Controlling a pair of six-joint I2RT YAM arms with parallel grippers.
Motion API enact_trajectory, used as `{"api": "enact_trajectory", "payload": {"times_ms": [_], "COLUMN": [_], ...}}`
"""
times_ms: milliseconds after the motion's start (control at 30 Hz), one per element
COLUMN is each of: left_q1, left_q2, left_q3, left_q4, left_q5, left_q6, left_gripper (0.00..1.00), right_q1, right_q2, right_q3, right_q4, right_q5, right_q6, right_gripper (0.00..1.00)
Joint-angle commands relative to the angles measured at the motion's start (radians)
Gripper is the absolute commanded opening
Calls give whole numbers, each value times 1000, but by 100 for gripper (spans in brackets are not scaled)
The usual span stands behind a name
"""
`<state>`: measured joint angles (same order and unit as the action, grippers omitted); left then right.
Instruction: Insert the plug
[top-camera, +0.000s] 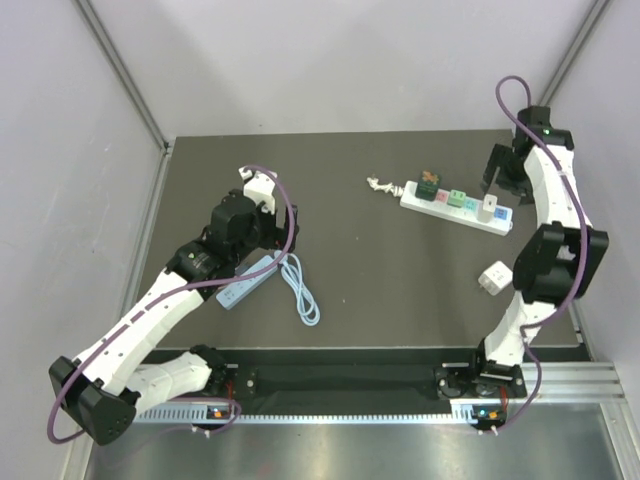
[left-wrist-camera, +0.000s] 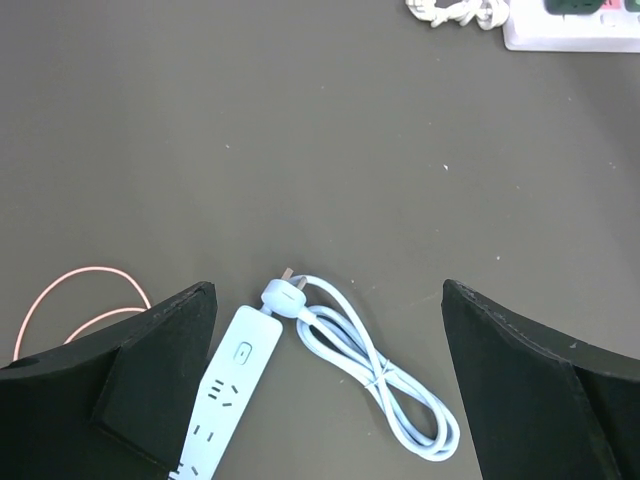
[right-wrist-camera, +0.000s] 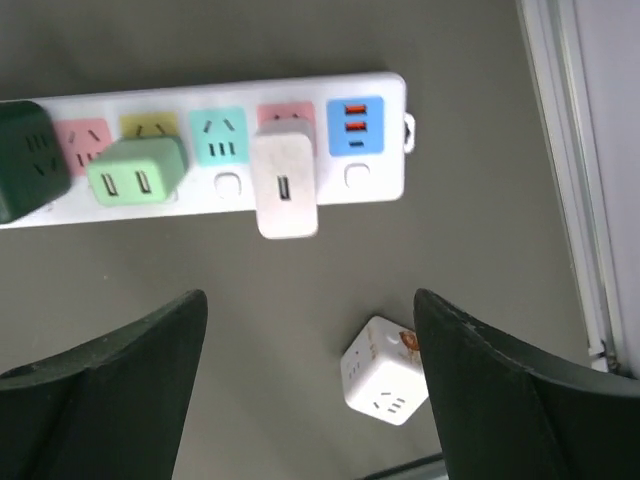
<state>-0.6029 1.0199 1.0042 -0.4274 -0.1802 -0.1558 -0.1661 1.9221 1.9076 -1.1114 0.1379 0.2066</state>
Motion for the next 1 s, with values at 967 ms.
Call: {"api": "enact_trajectory", "payload": {"times_ms": [967], "left_q1": [-11], "left_q2": [-38], "left_q3": [-18], "left_q4": [81], "left_q5": [-25], "left_q6": [-36], "left_gripper": [95], "right_q1": [-38], "right_q2": [-460], "right_q3": [-1009], "right_q4": [439], "right_q5": [195], "right_q6": [449], "right_gripper": [80]}}
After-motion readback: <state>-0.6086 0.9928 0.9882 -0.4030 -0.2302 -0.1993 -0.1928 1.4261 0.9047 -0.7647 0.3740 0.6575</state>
